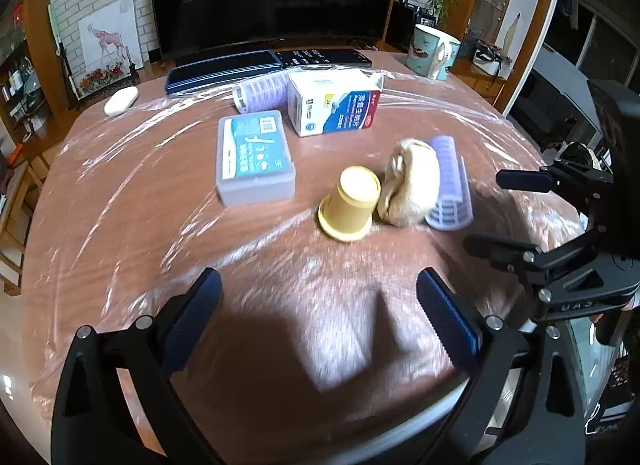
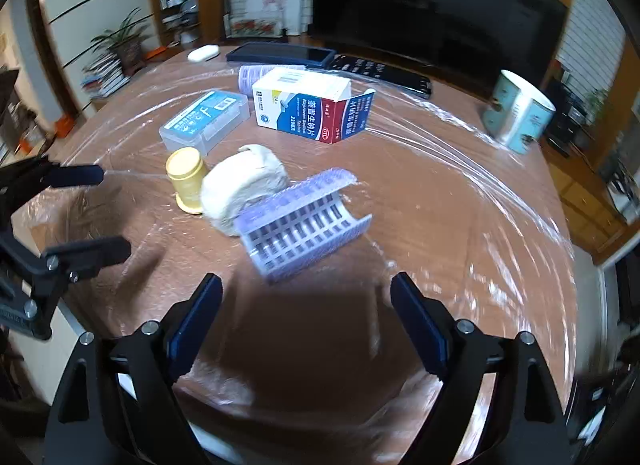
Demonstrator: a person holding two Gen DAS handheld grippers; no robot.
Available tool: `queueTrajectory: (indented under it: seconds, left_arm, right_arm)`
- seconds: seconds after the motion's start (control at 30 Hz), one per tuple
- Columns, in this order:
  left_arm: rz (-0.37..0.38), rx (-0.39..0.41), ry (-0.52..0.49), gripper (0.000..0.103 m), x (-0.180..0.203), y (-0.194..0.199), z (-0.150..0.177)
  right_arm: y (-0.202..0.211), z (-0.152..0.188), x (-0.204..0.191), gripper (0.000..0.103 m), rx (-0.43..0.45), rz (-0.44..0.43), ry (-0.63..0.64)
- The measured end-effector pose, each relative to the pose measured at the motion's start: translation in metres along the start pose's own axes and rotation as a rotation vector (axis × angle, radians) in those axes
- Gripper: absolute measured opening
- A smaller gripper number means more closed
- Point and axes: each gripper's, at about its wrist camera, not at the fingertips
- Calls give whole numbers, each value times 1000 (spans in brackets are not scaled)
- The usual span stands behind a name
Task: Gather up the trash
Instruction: 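Move both open tools back over the table toward the remaining items, then grasp the yellow cup with the left tool while the right tool grasps the purple rack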
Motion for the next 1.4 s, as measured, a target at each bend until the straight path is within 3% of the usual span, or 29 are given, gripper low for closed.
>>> queueTrajectory:
  seconds: [0.17, 0.43, 0.6, 0.7, 0.83, 1.4]
  left_arm:
    - [9, -30, 18, 78, -1, -16, -16]
    - [40, -31, -1, 72, 5, -28, -31]
    - [76, -40, 12, 59, 2, -35, -37]
    - [87, -38, 15, 52, 2, -36, -39]
    - [96, -39, 1, 41, 6, -36, -41]
    - [71, -11, 53, 38, 14, -24, -27]
  right_arm:
    - [-8, -13, 12, 85, -5, -66, 75]
    - [-20, -31, 15, 85, -16, -152, 184]
    - [-26, -38, 15, 85, -28, -196, 213]
    - [-30, -40, 15, 76, -39, -205, 219]
    - [-29, -37, 16, 75, -32, -227, 201]
    - [-7, -14, 31, 75, 15, -283, 6]
Point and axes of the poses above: each gripper's, at about its wrist camera, not at the fingertips, and y roughly against the way its jaws point, x to its right, z to its underside, and after that the axes turned 8 degrees about -x, right-handed
